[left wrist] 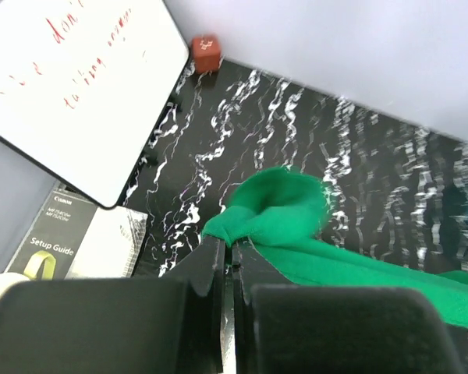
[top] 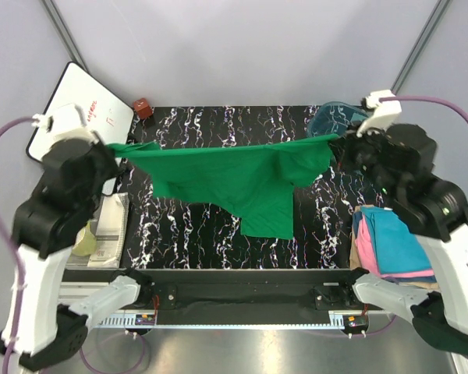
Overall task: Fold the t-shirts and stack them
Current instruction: Flatten out the tshirt
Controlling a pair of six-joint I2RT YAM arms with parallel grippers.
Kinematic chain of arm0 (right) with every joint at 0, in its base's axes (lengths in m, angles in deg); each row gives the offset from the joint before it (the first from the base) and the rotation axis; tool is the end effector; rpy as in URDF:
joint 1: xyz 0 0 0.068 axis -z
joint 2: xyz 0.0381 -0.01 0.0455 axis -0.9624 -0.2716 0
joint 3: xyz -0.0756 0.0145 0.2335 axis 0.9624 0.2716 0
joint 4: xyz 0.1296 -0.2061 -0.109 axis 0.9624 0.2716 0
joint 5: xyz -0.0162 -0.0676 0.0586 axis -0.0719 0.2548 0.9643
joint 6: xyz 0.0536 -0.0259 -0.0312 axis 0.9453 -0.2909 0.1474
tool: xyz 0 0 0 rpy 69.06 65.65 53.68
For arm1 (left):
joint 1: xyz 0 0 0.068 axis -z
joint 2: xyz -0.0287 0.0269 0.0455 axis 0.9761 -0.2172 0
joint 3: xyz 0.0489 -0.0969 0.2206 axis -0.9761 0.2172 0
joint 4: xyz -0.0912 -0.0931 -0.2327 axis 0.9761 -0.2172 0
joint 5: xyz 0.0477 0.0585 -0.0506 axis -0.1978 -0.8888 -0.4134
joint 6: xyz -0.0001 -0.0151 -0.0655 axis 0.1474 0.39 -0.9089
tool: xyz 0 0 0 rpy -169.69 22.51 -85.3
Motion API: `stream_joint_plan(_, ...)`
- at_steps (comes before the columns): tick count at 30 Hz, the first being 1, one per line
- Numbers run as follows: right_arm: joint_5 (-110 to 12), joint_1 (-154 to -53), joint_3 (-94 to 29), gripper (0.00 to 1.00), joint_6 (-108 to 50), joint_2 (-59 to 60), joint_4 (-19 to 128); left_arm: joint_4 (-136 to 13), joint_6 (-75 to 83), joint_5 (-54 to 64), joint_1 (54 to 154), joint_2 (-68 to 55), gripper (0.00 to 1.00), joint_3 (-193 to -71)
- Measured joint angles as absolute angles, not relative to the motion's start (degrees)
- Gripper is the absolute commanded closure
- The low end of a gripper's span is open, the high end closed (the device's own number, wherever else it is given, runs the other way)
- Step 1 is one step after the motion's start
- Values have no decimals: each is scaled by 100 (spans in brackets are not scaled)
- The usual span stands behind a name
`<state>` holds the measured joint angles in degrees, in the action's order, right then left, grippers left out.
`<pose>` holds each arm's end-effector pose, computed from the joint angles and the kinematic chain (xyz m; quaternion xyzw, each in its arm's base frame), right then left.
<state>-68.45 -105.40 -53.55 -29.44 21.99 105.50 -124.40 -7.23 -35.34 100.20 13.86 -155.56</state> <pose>0.1657 0.0868 0.4841 -0.1054 0.7824 0.1153 0.6029 0.1484 -0.0314 0.4740 -0.1595 0.7896 -0.0053 0.5925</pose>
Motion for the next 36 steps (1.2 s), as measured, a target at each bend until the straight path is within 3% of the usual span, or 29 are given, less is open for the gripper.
stream_joint_plan(7,-6568,-10564,-5451,100,-2870,2570,10822,-12514,-476,-3202,10044,2182,100,-15713)
stream_joint_plan(18,-6900,-10564,-5362,100,-3195,1886,10422,-12455,-140,-3221,10042,1308,100,-16198)
stream_joint_plan(22,-7154,-10558,-5117,100,-3381,1045,9777,-12315,-74,-3352,9972,248,100,-16061)
stream_joint_plan(28,-7320,-10422,-5303,100,-3720,-1303,8902,-11974,-17,-3322,9412,-1713,100,-16041)
stream_joint_plan(36,-7248,-9882,-7084,100,-3812,-4113,8621,-11653,85,-3164,8665,-3914,100,-16751)
